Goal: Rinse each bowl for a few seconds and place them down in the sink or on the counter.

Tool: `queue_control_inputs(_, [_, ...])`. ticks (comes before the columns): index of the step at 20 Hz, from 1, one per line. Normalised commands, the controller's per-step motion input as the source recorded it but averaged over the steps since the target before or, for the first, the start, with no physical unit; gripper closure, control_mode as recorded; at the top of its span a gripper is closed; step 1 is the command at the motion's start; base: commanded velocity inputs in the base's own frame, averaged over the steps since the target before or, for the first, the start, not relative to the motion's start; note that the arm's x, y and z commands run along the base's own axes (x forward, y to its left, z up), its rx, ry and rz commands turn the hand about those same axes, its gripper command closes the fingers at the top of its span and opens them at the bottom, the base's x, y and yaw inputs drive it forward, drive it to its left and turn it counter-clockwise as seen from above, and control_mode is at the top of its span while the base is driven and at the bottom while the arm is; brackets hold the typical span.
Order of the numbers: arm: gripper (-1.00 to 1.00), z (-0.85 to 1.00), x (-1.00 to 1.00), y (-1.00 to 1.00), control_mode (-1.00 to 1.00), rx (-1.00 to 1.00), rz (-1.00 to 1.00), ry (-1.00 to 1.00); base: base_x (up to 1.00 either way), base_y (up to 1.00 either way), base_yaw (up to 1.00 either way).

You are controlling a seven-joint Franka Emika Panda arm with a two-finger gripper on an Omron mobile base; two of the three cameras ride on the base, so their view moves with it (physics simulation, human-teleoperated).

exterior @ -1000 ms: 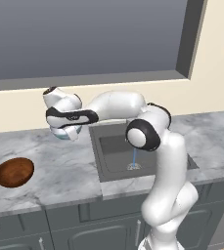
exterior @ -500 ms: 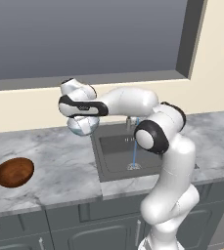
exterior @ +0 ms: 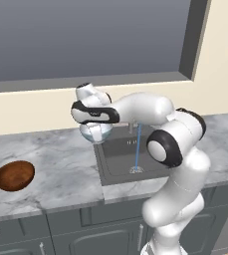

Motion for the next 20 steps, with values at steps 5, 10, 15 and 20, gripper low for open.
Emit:
queue_control_inputs(5, [1.0,0.0,-0.17,-0.11,-1.0,-0.02,-0.22,-0.16,0.0,0.0,0.0])
queue_control_inputs(10, [1.0,0.0,-0.01,-0.05,-1.0,0.02,-0.23,-0.02,0.0,0.0,0.0])
queue_control_inputs(15, [1.0,-0.01,0.0,-0.02,-1.0,0.06,-0.21,0.0,0.0,0.0,0.0])
queue_control_inputs(20, [1.0,-0.04,0.05,0.0,-1.0,0.02,-0.21,0.03,0.0,0.0,0.0])
